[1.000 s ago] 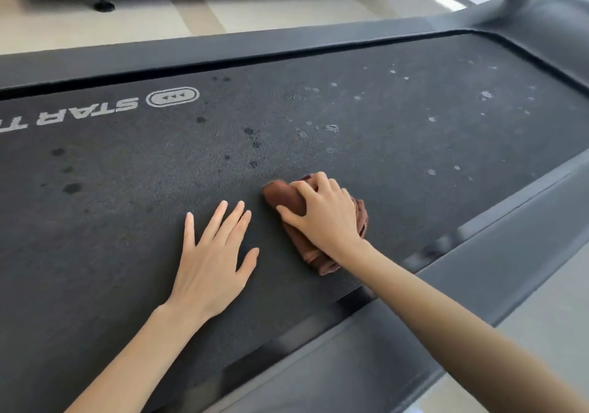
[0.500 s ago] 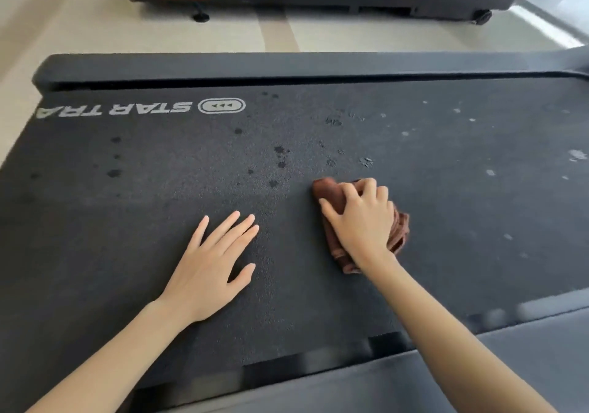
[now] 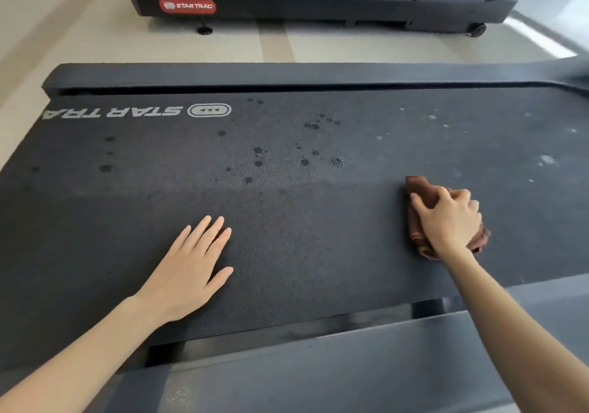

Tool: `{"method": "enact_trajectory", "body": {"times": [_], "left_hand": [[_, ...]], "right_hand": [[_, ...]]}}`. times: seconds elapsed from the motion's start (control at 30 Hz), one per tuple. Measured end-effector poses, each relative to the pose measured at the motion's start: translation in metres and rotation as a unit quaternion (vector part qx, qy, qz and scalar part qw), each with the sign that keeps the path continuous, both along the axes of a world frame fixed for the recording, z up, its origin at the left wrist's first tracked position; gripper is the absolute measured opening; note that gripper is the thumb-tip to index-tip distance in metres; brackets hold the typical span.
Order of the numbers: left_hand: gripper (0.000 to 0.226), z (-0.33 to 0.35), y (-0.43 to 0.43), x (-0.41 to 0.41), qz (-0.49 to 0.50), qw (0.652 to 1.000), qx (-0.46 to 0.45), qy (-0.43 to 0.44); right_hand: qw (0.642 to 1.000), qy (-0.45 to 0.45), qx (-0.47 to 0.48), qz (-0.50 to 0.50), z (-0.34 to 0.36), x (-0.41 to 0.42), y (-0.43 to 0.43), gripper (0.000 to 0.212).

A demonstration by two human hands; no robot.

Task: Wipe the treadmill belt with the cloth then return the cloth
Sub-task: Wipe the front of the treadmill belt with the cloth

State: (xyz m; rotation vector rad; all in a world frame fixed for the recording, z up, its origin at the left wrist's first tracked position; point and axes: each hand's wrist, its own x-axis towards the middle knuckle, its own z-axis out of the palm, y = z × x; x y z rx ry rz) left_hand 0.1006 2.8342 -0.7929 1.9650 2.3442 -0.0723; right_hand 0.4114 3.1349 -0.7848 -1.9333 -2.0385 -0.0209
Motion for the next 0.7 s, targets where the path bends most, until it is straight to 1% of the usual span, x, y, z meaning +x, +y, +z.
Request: {"method": "enact_trajectory", "body": {"times": [0.03,0.07,0.13,0.2,0.27,0.3,0.33,0.37,0.4,0.47,0.53,0.57,0.6,0.63,0.7], "left_hand": [[0.085,0.001,0.004,0.006,0.001,1.000,0.002,-0.003],[0.085,0.002,0.009,0.015,-0.002,1.000,0.005,-0.007],[0.084,0.002,0.024,0.036,-0.019,0.999,0.015,-0.022],[0.084,-0.001,0.044,0.055,-0.035,0.998,0.023,-0.036],[0.080,0.000,0.064,0.068,-0.052,0.996,0.041,-0.063],[0.076,0.001,0.072,0.072,-0.065,0.994,0.047,-0.076],[0.072,0.002,0.079,0.075,-0.081,0.992,0.054,-0.082],[0.069,0.003,0.086,0.079,-0.099,0.989,0.063,-0.084],[0.067,0.004,0.090,0.083,-0.113,0.987,0.072,-0.083],[0.063,0.005,0.100,0.091,-0.153,0.982,0.078,-0.079],[0.063,0.004,0.108,0.096,-0.185,0.977,0.074,-0.076],[0.064,0.003,0.112,0.098,-0.193,0.975,0.073,-0.077],[0.066,0.000,0.115,0.098,-0.197,0.975,0.072,-0.078],[0.069,-0.003,0.116,0.098,-0.196,0.975,0.072,-0.080],[0.070,-0.008,0.116,0.098,-0.191,0.974,0.078,-0.091]], "right_hand": [[1.000,0.006,-0.001,-0.006,0.001,-0.007,-0.009,0.054],[1.000,0.004,0.001,0.015,0.002,-0.018,-0.022,0.052],[0.995,0.000,0.015,0.099,0.000,-0.044,-0.063,0.047],[0.982,-0.005,0.050,0.184,-0.009,-0.057,-0.106,0.043],[0.962,-0.015,0.065,0.265,-0.012,-0.049,-0.128,0.044],[0.952,-0.032,0.061,0.298,-0.012,-0.036,-0.126,0.046],[0.948,-0.054,0.054,0.309,-0.010,-0.018,-0.116,0.047],[0.953,-0.072,0.045,0.290,-0.008,0.003,-0.102,0.048],[0.965,-0.082,0.039,0.246,-0.006,0.023,-0.083,0.048],[0.992,-0.088,0.005,0.086,-0.001,0.068,-0.047,0.049],[0.996,-0.055,-0.028,-0.067,0.004,0.092,-0.029,0.053],[0.991,-0.044,-0.034,-0.120,0.004,0.093,-0.027,0.054],[0.987,-0.043,-0.032,-0.152,0.004,0.087,-0.029,0.054],[0.985,-0.048,-0.025,-0.163,0.003,0.074,-0.036,0.054],[0.989,-0.062,-0.002,-0.133,-0.001,0.039,-0.060,0.052]]}}
